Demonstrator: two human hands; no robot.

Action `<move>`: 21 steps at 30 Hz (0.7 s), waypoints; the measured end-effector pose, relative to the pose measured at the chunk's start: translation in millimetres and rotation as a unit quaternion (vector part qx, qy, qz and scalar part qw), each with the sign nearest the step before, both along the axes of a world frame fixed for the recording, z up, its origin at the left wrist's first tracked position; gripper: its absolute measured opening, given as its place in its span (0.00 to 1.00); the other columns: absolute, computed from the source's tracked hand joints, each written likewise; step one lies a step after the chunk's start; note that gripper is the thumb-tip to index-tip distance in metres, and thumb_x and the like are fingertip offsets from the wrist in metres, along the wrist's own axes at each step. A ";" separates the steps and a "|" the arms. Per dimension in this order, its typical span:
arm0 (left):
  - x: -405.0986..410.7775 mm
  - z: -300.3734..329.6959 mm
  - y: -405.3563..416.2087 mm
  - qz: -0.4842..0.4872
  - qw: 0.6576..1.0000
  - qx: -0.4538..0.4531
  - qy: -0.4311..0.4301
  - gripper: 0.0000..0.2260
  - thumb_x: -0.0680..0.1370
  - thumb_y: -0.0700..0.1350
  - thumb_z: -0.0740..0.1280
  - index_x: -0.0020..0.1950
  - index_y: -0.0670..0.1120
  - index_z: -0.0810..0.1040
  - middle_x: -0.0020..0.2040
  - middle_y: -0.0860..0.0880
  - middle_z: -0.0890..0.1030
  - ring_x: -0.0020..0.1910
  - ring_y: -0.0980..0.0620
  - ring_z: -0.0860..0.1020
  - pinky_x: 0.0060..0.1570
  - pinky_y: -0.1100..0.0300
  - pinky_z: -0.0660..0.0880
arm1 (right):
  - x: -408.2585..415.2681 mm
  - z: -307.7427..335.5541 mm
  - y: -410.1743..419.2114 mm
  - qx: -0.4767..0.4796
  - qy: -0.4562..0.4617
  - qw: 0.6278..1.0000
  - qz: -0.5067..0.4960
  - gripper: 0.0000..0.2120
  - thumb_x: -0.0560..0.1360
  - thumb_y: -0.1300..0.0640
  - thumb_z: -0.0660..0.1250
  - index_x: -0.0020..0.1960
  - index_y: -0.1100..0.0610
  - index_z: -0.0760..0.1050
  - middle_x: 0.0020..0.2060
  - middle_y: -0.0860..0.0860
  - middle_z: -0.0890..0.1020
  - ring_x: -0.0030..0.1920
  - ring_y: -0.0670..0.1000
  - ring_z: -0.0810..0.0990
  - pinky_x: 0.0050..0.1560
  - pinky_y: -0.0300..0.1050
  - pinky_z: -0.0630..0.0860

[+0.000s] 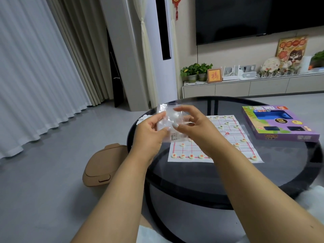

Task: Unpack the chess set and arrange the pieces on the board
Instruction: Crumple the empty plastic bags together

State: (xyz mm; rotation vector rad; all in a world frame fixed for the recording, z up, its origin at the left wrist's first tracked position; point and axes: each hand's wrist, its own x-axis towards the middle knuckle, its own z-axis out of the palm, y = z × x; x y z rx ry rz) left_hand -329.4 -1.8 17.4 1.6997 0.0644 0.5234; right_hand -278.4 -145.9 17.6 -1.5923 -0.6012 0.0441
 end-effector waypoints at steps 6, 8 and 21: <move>25.7 -6.2 41.4 0.012 0.999 -0.007 0.035 0.25 0.70 0.34 0.74 0.66 0.47 0.76 0.58 0.51 0.81 0.55 0.52 0.81 0.53 0.56 0.80 | 33.3 -2.7 29.2 -0.093 0.006 0.996 -0.011 0.24 0.67 0.59 0.76 0.61 0.48 0.76 0.47 0.50 0.80 0.44 0.50 0.79 0.49 0.44 0.80; 35.1 -11.8 56.2 0.016 0.999 0.001 0.046 0.24 0.69 0.35 0.75 0.65 0.46 0.77 0.57 0.50 0.82 0.55 0.53 0.81 0.54 0.57 0.79 | 45.4 -4.4 41.1 -0.130 -0.007 0.991 -0.012 0.19 0.67 0.58 0.76 0.57 0.51 0.78 0.40 0.50 0.80 0.36 0.46 0.77 0.36 0.36 0.77; 88.5 -64.7 129.7 0.057 0.993 0.004 0.107 0.06 0.76 0.45 0.69 0.53 0.48 0.78 0.44 0.51 0.84 0.42 0.53 0.81 0.41 0.62 0.77 | 139.5 -55.2 132.1 -0.153 0.070 0.983 0.078 0.08 0.71 0.57 0.73 0.44 0.62 0.80 0.32 0.50 0.80 0.32 0.44 0.75 0.37 0.35 0.72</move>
